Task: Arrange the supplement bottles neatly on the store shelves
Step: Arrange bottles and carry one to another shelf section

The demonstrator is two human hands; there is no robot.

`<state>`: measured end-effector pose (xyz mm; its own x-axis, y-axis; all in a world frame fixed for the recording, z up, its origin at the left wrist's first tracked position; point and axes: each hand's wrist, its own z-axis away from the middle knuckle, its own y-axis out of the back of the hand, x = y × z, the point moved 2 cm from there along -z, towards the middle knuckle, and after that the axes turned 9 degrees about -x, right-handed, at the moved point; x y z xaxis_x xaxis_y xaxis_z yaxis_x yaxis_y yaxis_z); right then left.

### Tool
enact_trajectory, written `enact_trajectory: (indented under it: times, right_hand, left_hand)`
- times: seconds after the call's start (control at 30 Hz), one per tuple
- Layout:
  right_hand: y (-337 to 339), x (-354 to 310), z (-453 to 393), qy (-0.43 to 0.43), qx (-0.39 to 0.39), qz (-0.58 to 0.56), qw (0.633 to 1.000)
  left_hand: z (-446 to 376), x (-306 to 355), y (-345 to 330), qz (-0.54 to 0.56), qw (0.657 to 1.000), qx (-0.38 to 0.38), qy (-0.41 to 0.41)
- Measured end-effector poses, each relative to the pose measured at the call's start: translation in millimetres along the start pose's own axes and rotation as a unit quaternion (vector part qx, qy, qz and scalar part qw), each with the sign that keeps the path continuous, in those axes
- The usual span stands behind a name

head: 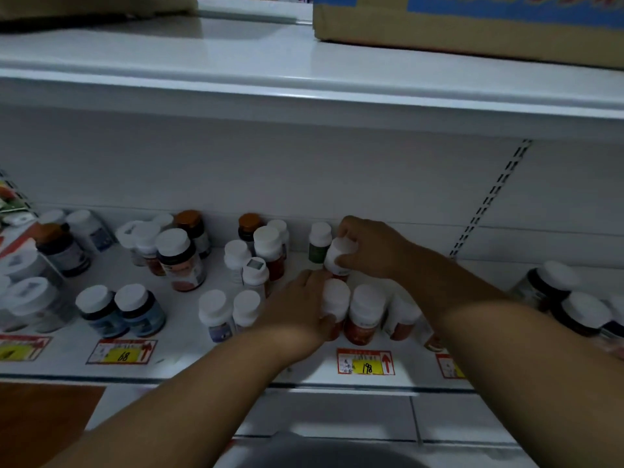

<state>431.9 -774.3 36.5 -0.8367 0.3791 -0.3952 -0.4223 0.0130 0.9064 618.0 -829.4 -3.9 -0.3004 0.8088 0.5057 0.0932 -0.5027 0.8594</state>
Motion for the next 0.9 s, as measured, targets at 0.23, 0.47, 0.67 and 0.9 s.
enact_trajectory:
  times: [0.23,0.47,0.67,0.9]
  right_hand:
    - [-15,-13,8,-0.016,-0.033,-0.027,0.999]
    - [2,-13,34,-0.019,-0.027,0.007,0.999]
    - [13,24,82,-0.114,-0.164,0.089,0.976]
    - [-11,29,83,-0.108,-0.144,0.083,0.98]
  left_hand:
    - [-1,-2,-4,0.018,1.0,0.008,-0.012]
    - [-4,-7,-3,-0.03,0.998,0.053,-0.035]
    - [-24,21,8,-0.191,0.97,0.076,-0.13]
    - [-46,34,-5,-0.287,0.953,-0.014,-0.098]
